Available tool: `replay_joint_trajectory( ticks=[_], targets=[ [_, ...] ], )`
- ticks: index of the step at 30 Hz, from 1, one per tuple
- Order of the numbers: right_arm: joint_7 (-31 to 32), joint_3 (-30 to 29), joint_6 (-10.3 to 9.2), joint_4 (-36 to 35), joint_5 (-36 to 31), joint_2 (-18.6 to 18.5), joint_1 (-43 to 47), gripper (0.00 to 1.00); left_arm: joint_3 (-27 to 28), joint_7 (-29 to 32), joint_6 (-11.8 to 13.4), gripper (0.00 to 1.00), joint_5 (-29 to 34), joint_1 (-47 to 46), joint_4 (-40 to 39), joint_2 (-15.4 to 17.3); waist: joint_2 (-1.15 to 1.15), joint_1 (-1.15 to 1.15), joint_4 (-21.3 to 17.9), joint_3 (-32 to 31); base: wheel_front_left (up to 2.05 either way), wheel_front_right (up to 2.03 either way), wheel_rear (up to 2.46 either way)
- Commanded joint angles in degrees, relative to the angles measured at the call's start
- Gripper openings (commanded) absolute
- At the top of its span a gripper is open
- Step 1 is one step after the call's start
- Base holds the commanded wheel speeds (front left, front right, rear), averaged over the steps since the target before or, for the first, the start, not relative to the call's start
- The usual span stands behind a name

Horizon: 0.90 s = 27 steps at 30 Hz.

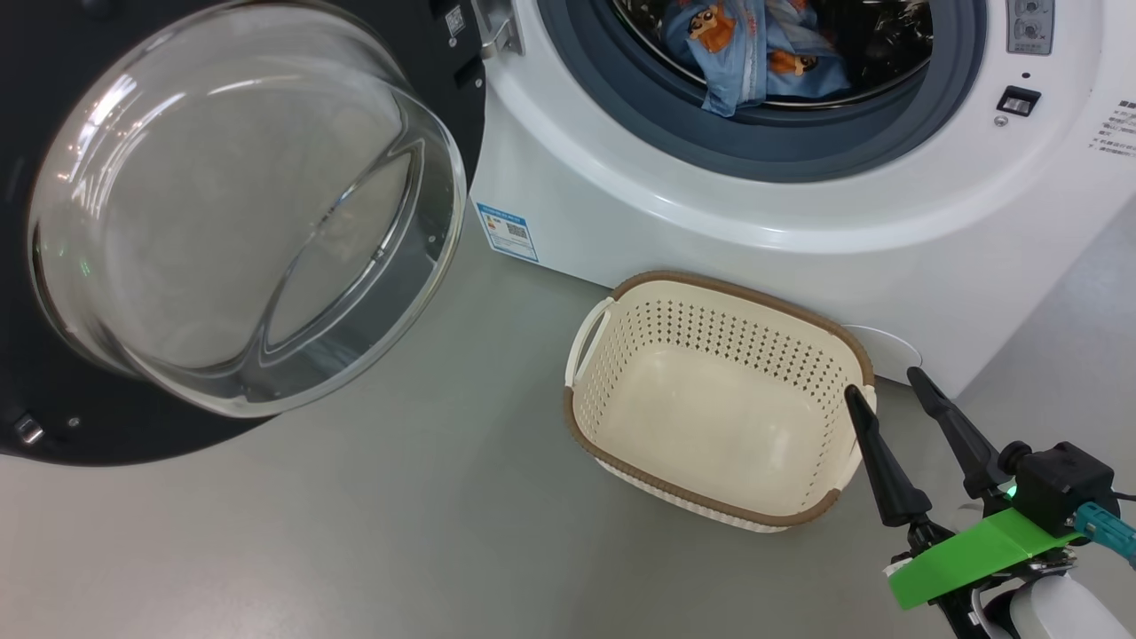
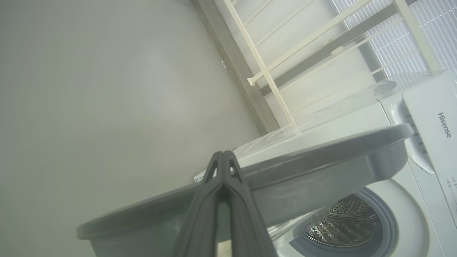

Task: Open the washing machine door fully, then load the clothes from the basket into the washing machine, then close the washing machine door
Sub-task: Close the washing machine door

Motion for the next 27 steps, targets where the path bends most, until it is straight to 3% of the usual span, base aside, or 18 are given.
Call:
replay_joint_trajectory(
  ticks=[1,27],
  targets=[
    [-0.46,1.46,0.32,-1.43,-0.19,-0.7,-1.23,1.0,1.33,0.64,0.0,0.0,-0.56,-0.89,-1.76,3.69,0.0,0.0,0.01,0.07,0.0,0.0,0.0],
    [-0.46,0.6,0.32,-0.85,-0.02,0.15,-1.47,1.0,-2.28,20.08,-0.32,0.0,-7.3,7.15,-17.59,2.33,0.0,0.0,-0.26,-1.81,0.0,0.0,0.0]
  ],
)
